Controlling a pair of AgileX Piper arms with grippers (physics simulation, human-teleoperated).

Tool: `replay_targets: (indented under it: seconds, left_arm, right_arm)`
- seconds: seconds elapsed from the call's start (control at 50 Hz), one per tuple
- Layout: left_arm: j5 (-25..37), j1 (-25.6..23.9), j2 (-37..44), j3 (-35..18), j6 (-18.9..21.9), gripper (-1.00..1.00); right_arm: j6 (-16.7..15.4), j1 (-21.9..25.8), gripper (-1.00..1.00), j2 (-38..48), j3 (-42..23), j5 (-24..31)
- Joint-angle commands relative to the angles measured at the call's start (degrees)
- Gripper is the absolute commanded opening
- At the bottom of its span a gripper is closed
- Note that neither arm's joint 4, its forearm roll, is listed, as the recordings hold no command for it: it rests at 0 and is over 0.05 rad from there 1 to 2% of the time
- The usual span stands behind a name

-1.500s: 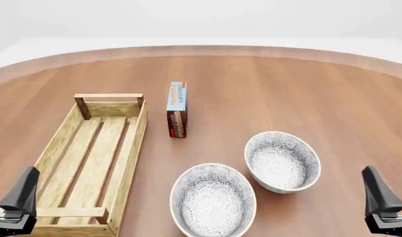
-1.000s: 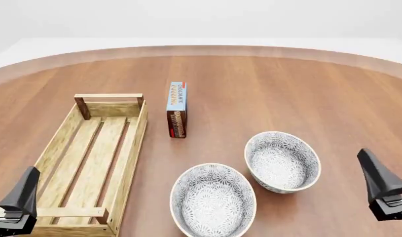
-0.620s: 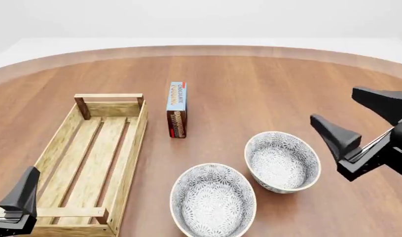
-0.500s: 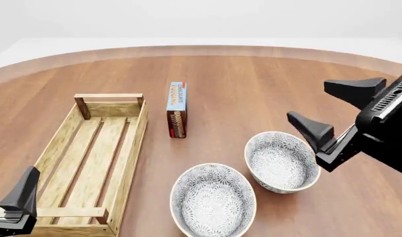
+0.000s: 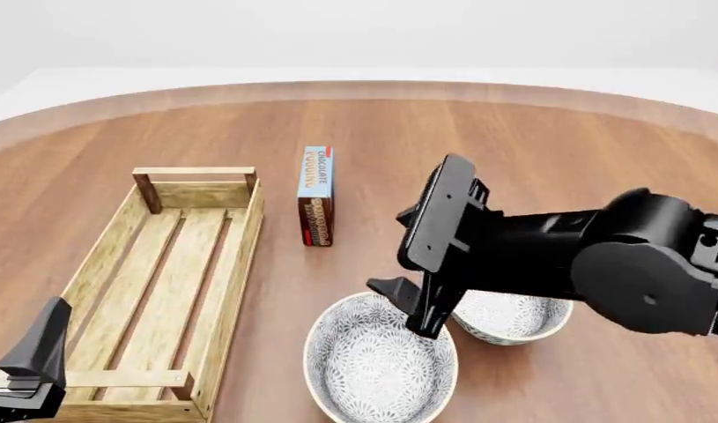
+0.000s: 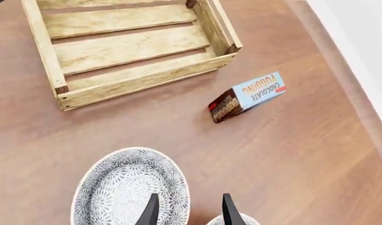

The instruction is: Stack the left bowl on the right bowl and place them in the tray.

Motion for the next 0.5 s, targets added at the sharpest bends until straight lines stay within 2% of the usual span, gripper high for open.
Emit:
replay_targets:
  seconds: [0.02,0.5]
  left_arm:
    - [0.0,0.0,0.0,0.0,0.0,1.0]
    - [0.0,0.0,0.0,0.0,0.0,1.0]
  right_arm:
    - [0.8,3.2,1.0,10.3,-4.2,2.4]
    - [1.9,-0.6,1.0,21.1,-4.7,-1.0]
